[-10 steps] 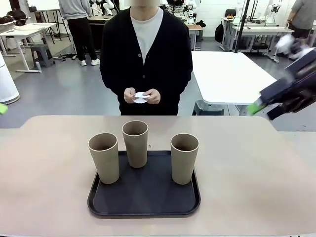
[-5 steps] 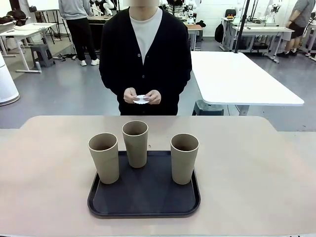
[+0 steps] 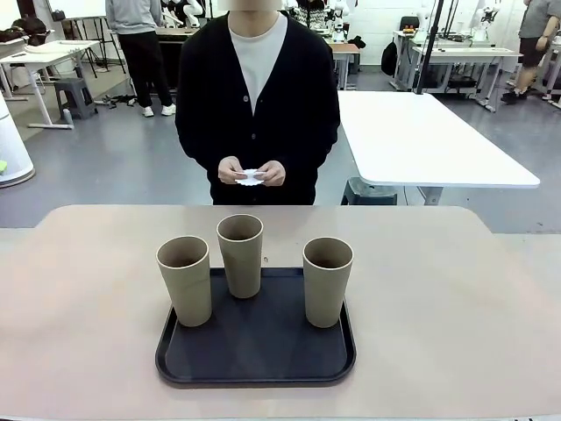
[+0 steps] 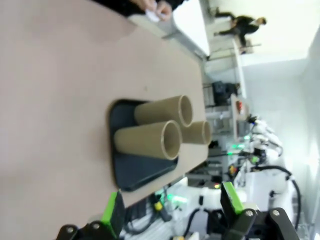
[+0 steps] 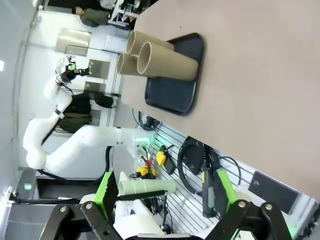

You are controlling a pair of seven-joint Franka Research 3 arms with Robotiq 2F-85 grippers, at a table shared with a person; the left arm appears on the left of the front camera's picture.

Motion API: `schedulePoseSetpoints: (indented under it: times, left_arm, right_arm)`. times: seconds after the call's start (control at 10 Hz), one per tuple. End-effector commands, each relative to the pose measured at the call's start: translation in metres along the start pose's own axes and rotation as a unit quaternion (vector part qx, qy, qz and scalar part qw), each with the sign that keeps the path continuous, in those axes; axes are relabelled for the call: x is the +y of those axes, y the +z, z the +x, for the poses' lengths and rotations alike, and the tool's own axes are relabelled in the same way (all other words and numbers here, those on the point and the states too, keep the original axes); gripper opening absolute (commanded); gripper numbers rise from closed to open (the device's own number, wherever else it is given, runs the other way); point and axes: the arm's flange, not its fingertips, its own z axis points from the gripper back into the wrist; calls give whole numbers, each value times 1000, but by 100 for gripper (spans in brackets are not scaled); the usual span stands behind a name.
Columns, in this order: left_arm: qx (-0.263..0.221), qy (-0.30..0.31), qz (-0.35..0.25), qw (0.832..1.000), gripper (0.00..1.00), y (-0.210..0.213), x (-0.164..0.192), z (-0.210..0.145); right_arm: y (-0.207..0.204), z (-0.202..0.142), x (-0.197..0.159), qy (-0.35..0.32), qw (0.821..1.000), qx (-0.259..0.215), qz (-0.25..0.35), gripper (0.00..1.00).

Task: Place coasters on the table and set cups on them.
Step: Pick up one Reusable plastic cup and place it on a coaster set by the human.

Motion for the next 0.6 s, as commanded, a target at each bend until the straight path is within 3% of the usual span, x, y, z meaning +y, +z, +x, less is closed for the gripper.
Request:
schedulePoseSetpoints:
  times: [0.0, 0.4, 0.5]
  left_arm:
    - [41, 7, 37, 998, 100, 14, 1, 11]
    - [55, 8, 68, 996, 100, 12, 0, 4]
    - [60, -8, 81, 995, 100, 7, -7, -1]
  right_arm:
    - [-80, -50, -9, 5, 1000, -8, -16, 100]
    - [-81, -51, -10, -1, 1000, -17, -17, 100]
    - [3, -4, -12, -11, 1000, -3, -20, 100]
